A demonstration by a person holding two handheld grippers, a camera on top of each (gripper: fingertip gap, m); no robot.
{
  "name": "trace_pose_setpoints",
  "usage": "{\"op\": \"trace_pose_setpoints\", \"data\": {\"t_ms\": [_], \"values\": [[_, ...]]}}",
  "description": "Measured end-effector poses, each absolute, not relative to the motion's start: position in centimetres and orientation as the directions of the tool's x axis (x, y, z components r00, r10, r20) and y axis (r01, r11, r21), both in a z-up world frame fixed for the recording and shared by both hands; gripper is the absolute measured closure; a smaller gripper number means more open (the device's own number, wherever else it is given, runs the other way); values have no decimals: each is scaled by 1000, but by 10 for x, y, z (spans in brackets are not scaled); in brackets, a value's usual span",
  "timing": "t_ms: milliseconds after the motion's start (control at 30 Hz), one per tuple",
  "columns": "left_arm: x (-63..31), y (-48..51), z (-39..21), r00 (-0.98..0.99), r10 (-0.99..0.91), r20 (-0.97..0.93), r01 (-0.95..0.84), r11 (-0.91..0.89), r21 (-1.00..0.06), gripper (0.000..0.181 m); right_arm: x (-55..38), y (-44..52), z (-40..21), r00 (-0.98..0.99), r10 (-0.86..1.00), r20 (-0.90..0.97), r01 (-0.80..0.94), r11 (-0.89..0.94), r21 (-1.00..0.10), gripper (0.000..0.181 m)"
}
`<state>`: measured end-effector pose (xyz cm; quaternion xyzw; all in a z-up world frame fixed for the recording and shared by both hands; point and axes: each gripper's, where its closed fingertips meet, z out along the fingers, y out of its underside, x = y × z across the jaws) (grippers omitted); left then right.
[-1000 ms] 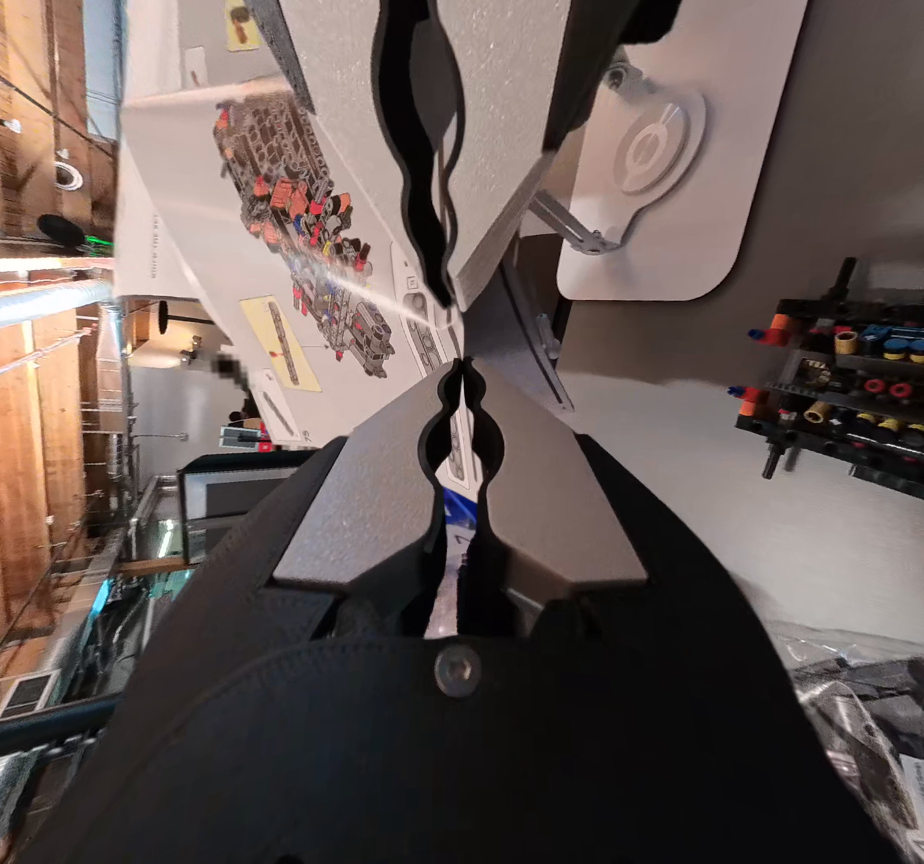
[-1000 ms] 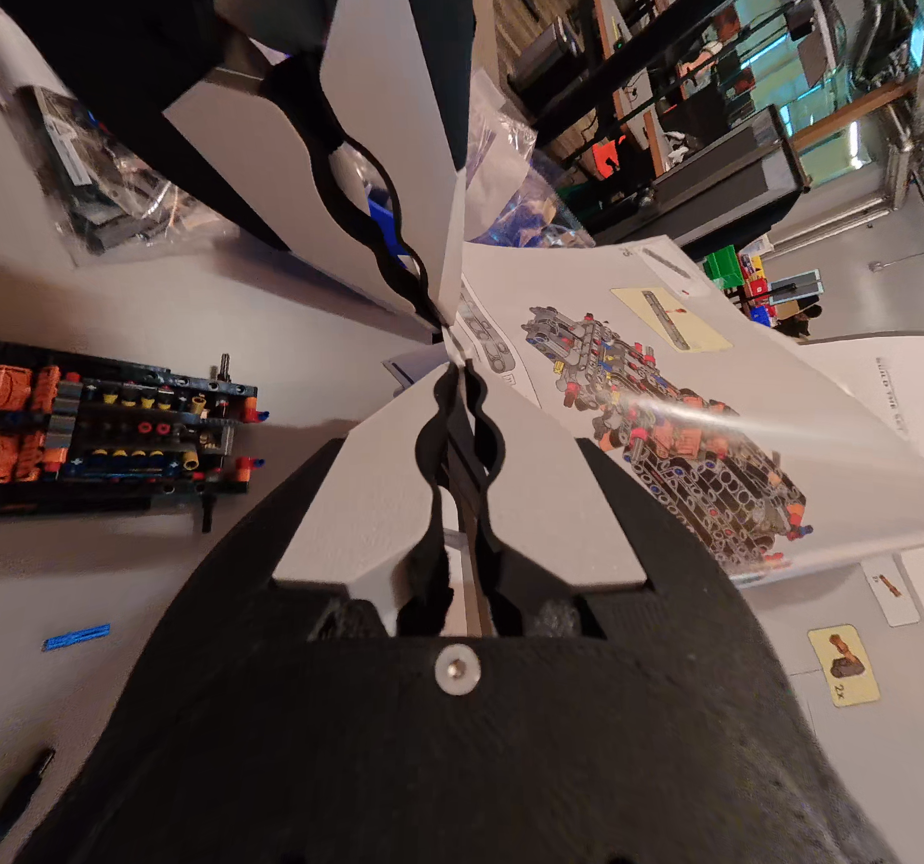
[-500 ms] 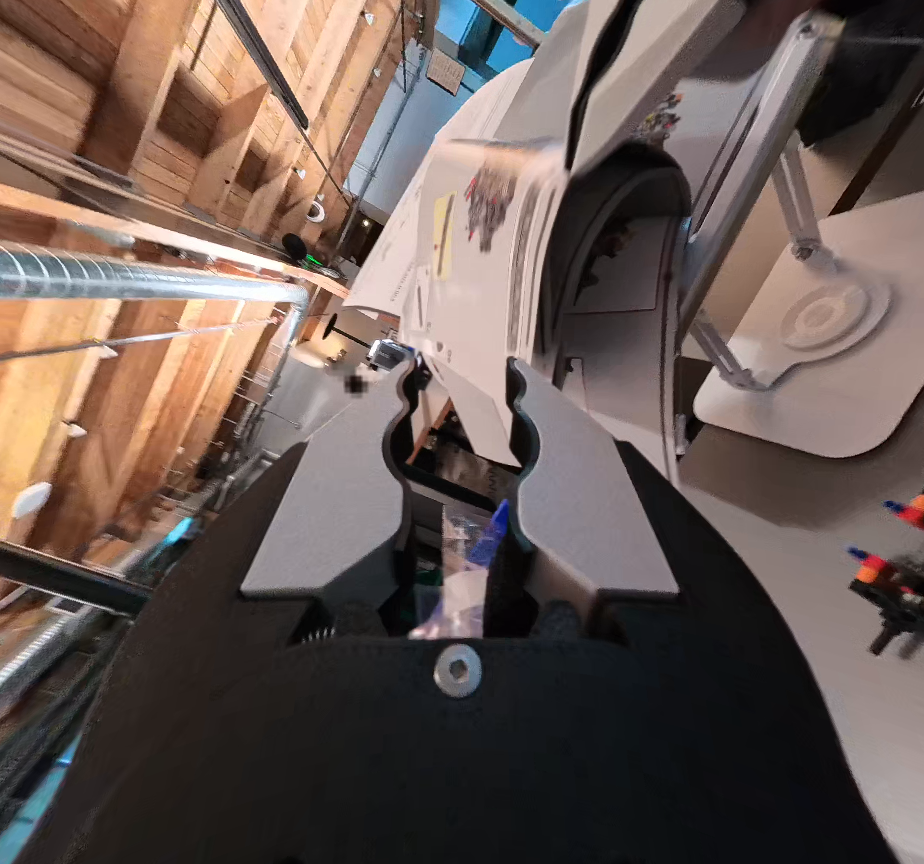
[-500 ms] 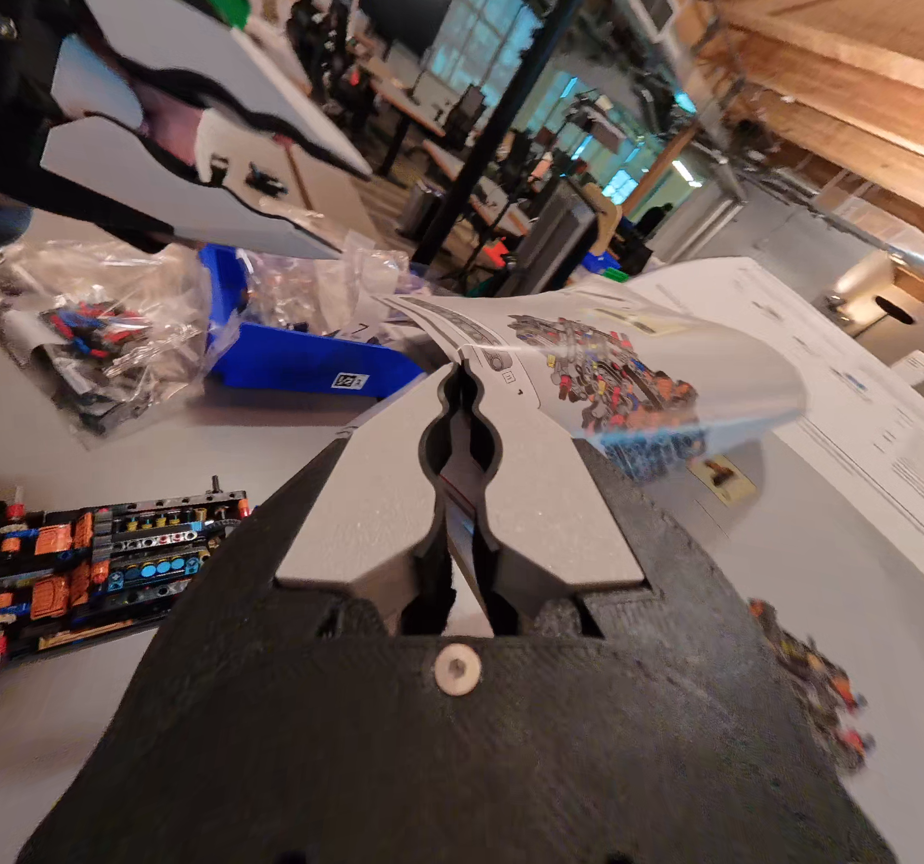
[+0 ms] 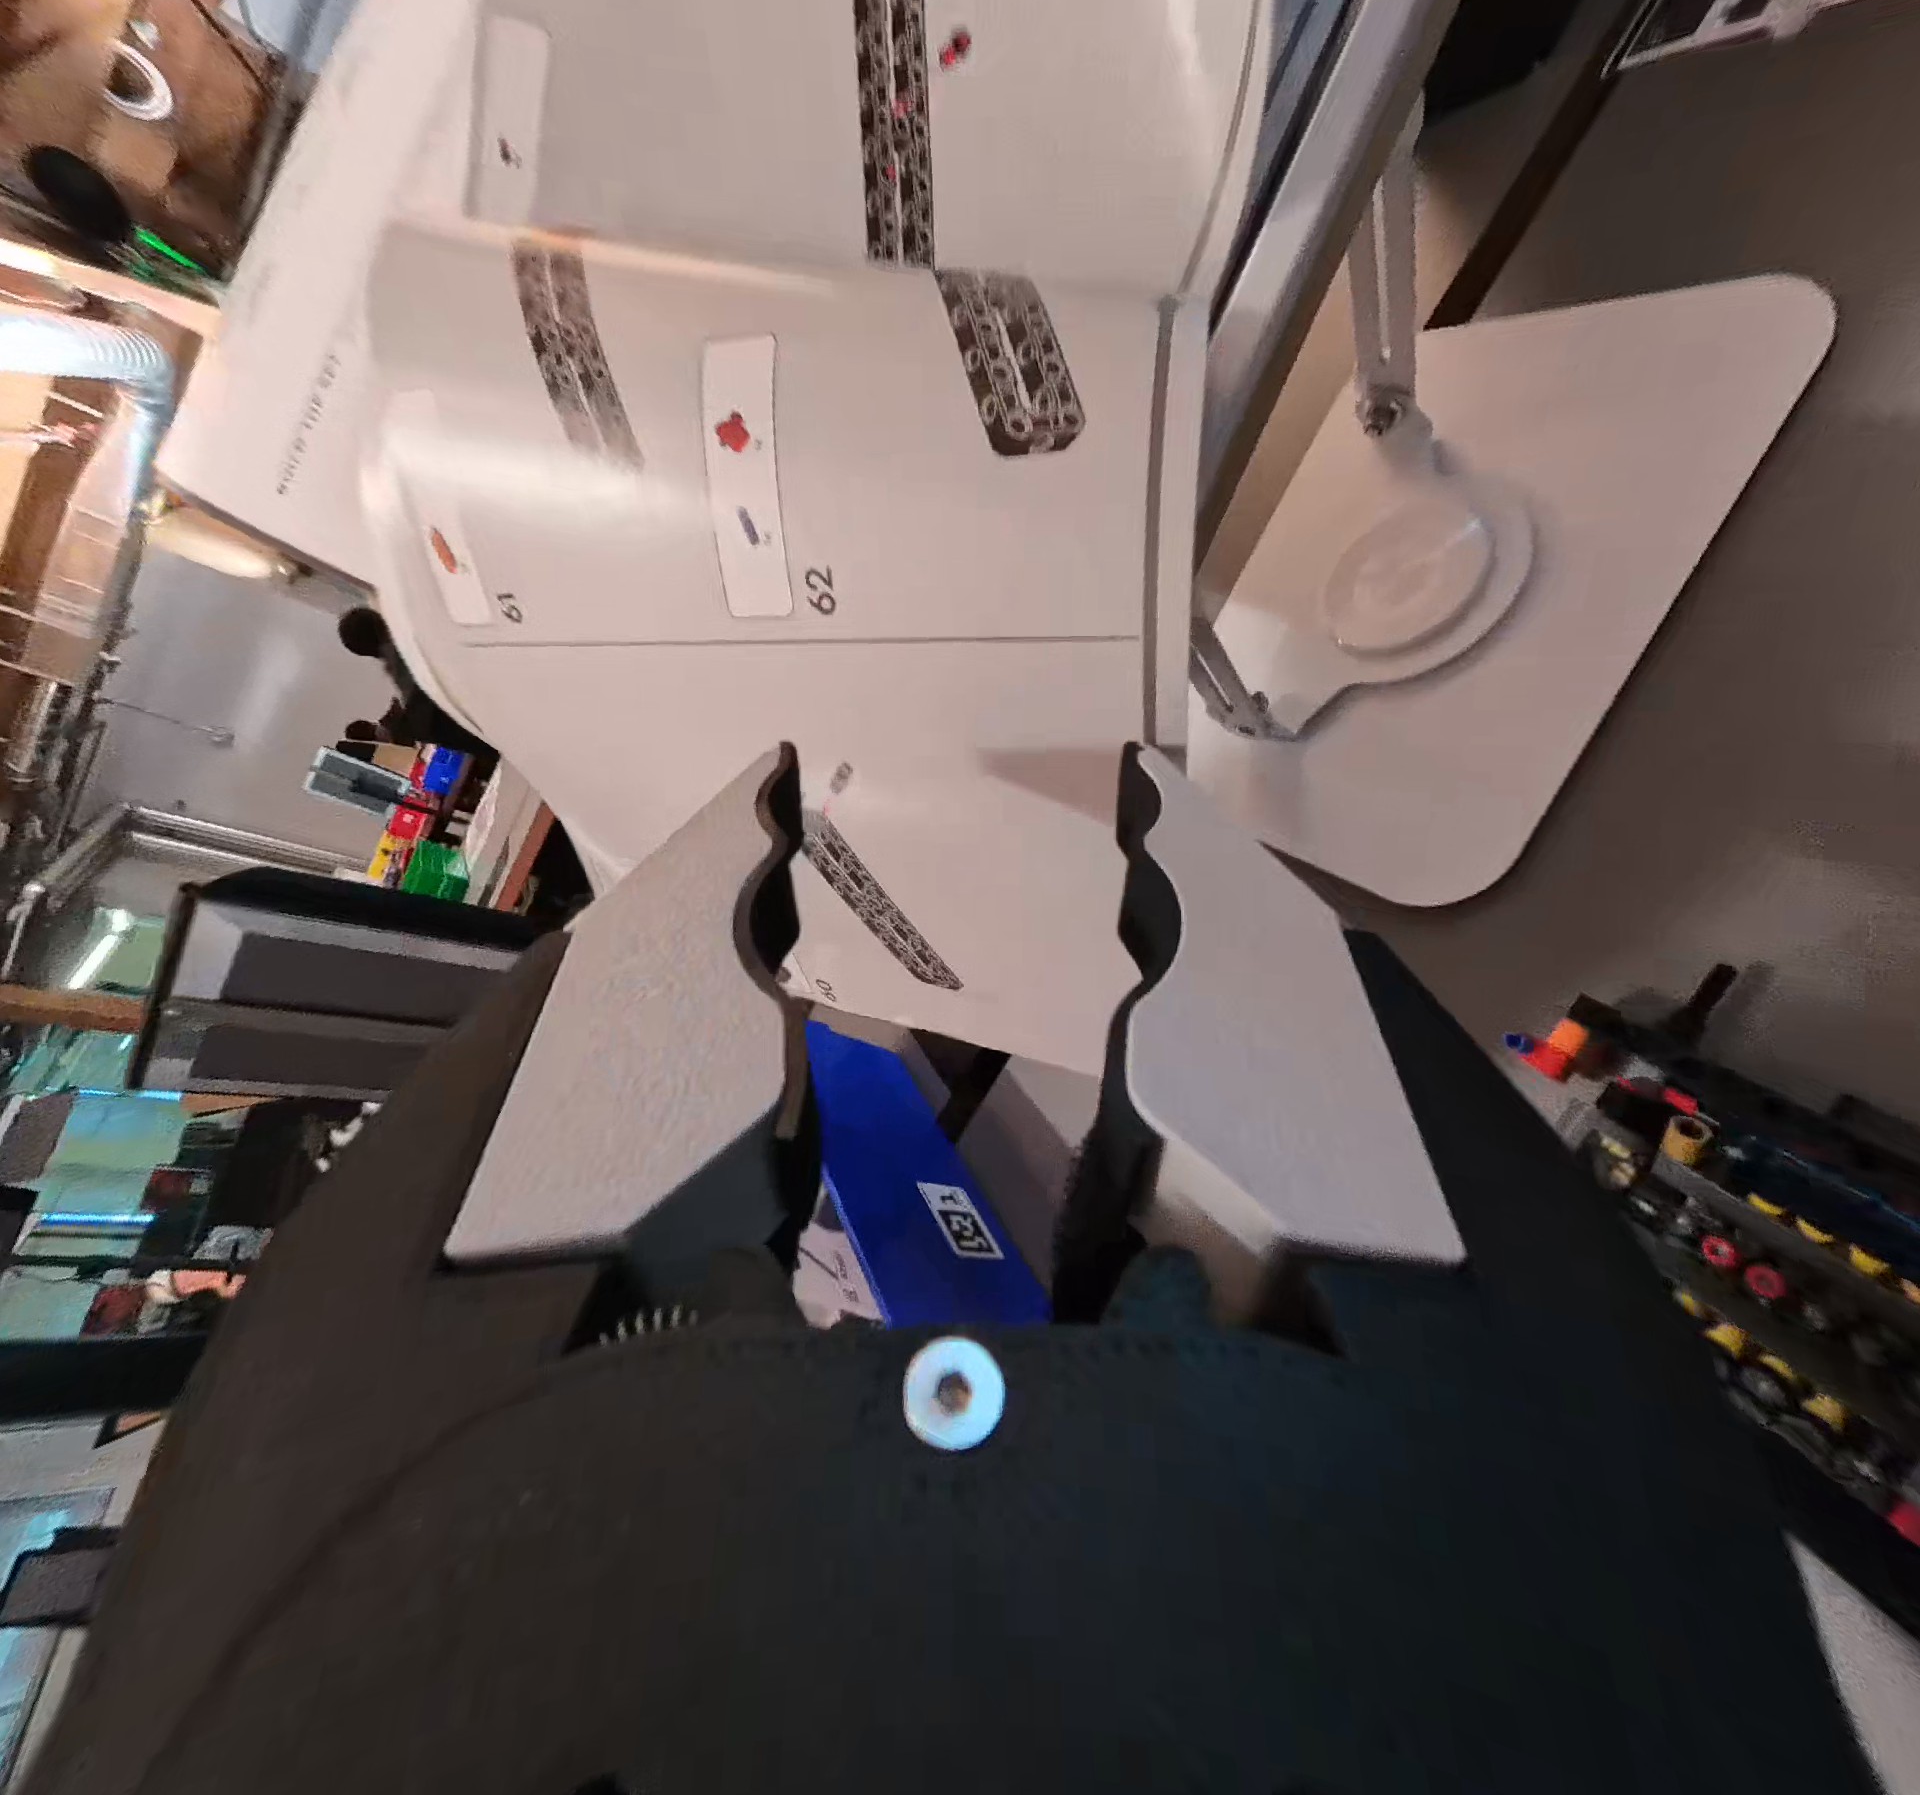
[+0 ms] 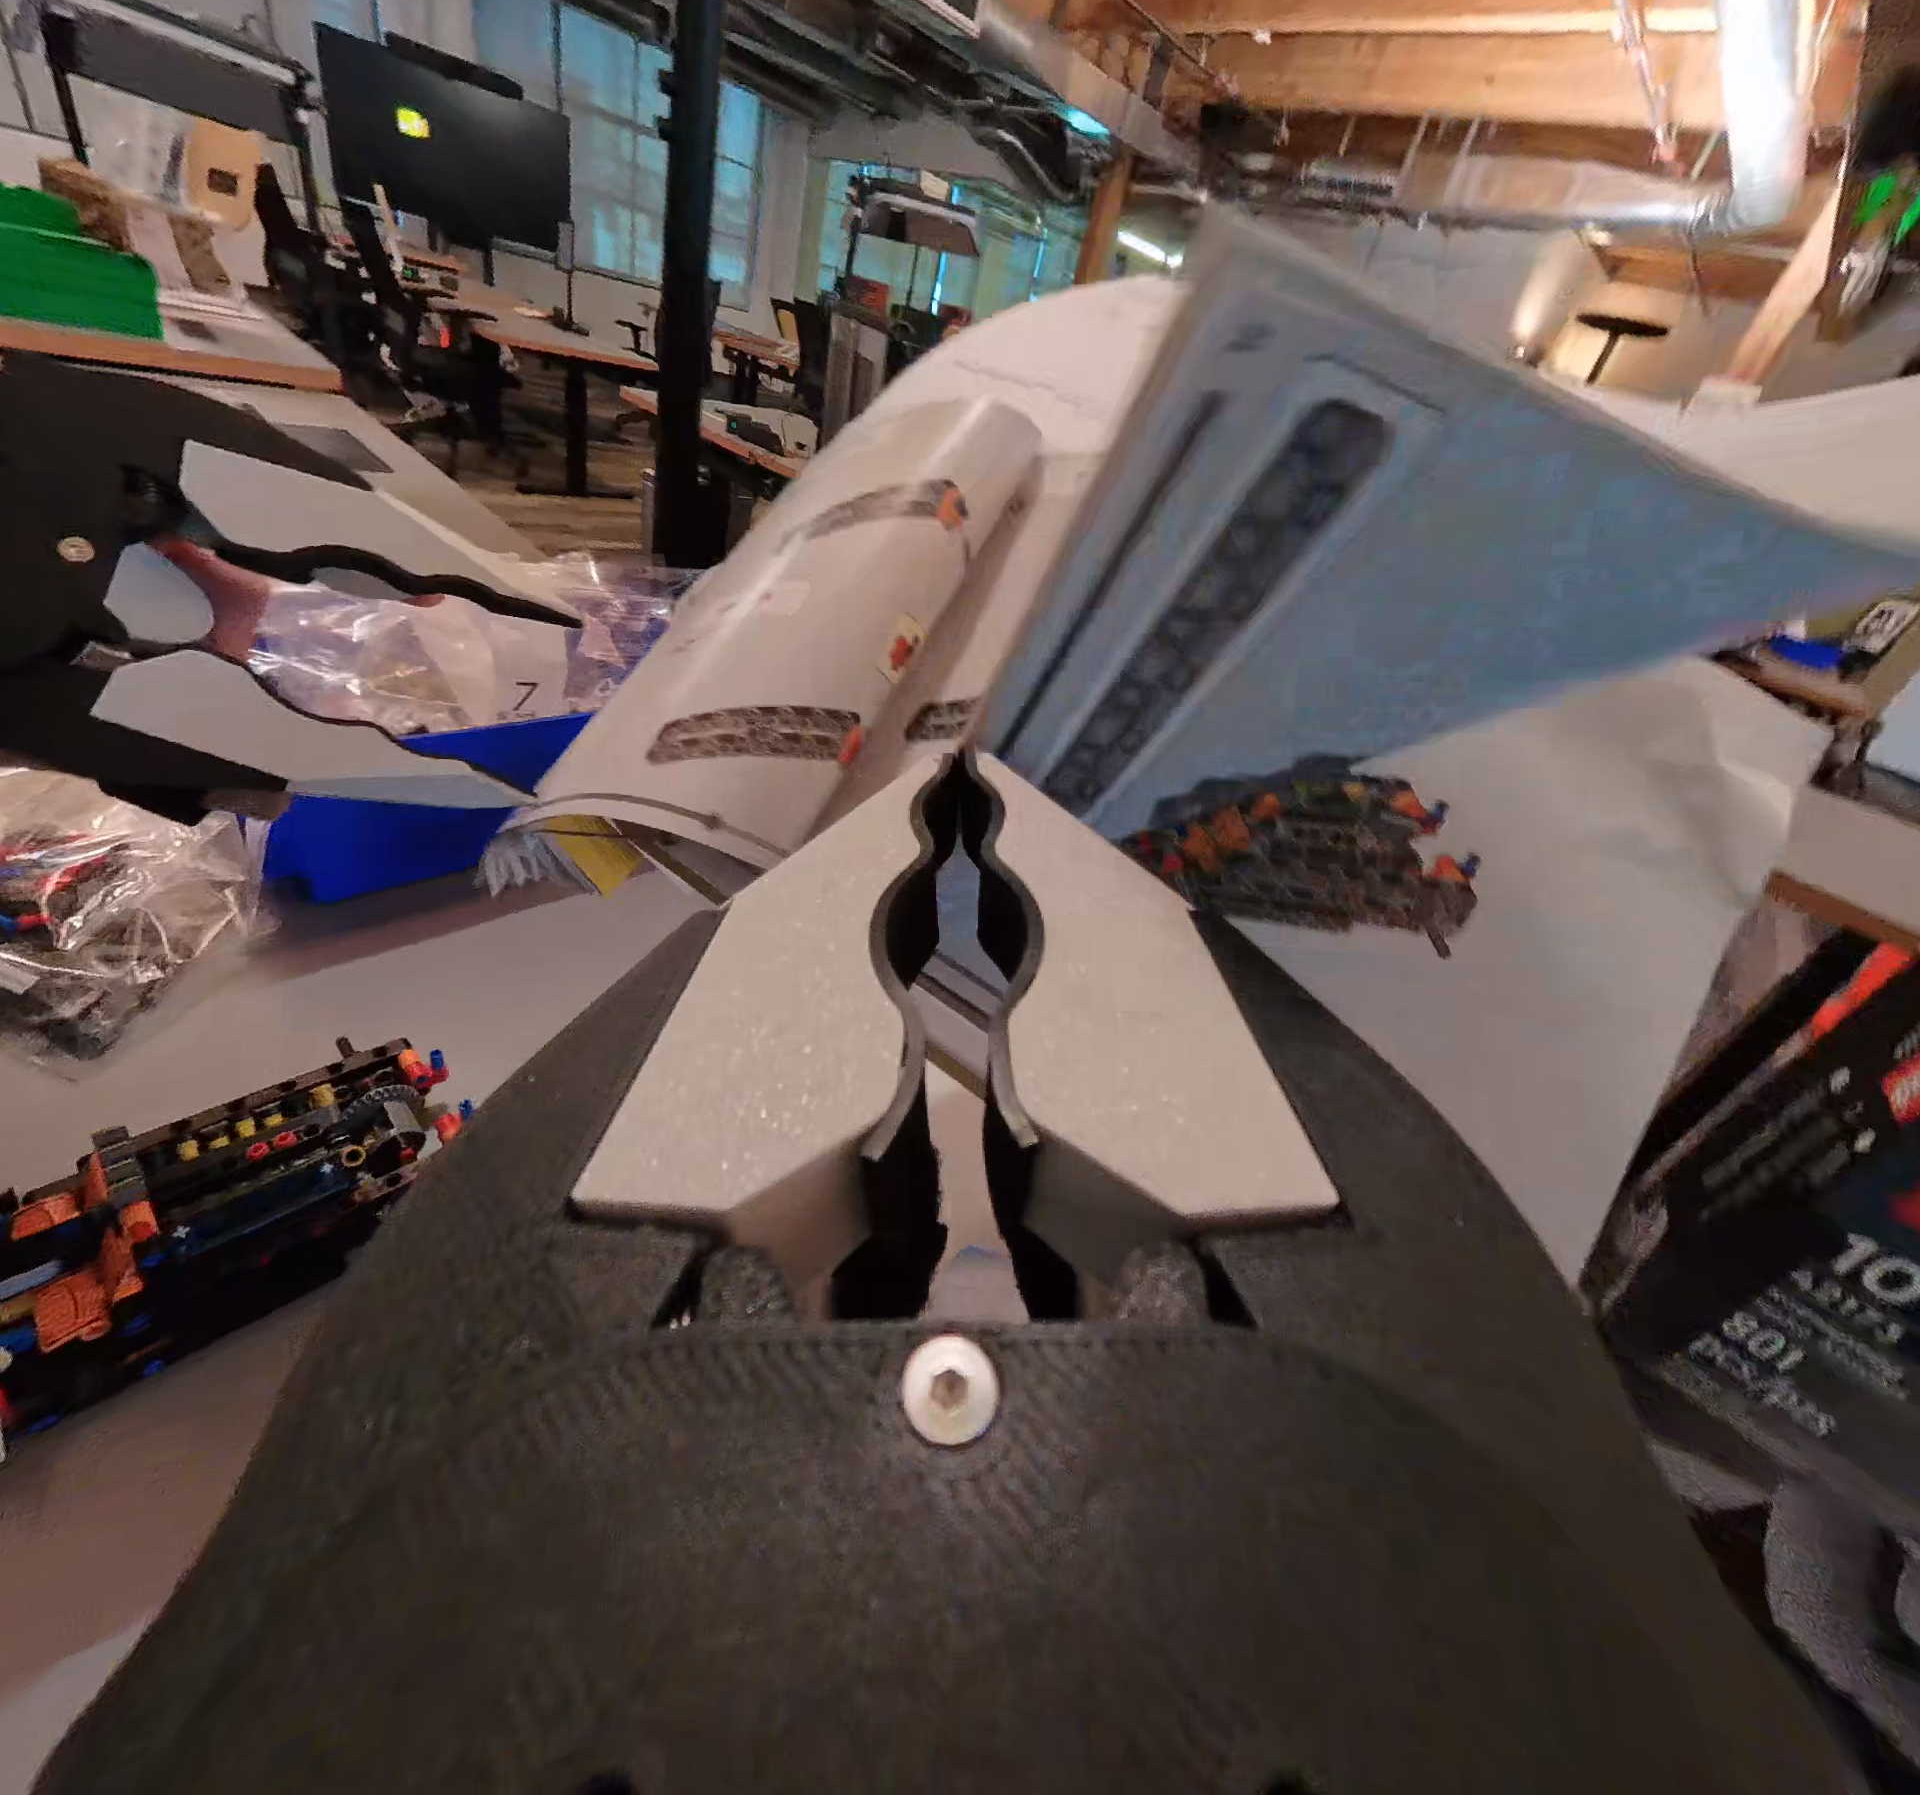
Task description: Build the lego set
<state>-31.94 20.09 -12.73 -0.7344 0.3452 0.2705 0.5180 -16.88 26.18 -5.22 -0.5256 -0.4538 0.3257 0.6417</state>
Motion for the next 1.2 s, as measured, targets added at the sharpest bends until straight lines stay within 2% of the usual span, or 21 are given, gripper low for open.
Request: {"op": "trace_pose_setpoints", "data": {"t_ms": [133,267,367,500,667,800,1033,1200], "values": [[-320,199,-142,639,-283,-715,-769,-243,-591,116,-157,277,-62,389,905,172,43,168,-985,181],[-318,196,-151,633,-312,-709,-774,-252,-580,118,-154,286,-75,396,906,149,84,126,-989,181],[-320,197,-157,621,-306,-722,-784,-260,-564,126,-155,289,-87,384,911,151,144,103,-984,177],[-323,199,-161,592,-292,-751,-805,-254,-535,145,-164,273,-93,325,907,268,229,199,-953,163],[-321,197,-160,567,-300,-767,-823,-227,-520,166,-194,239,-99,183,840,510,363,424,-830,160],[-323,190,-155,530,-277,-802,-847,-217,-485,174,-223,212,-103,56,725,687,408,611,-678,160],[-316,181,-145,450,-267,-852,-891,-193,-410,176,-272,178,-119,-131,499,857,446,801,-398,162],[-312,177,-140,406,-250,-879,-912,-178,-370,177,-288,171,-117,-144,422,895,430,841,-328,175]]}}
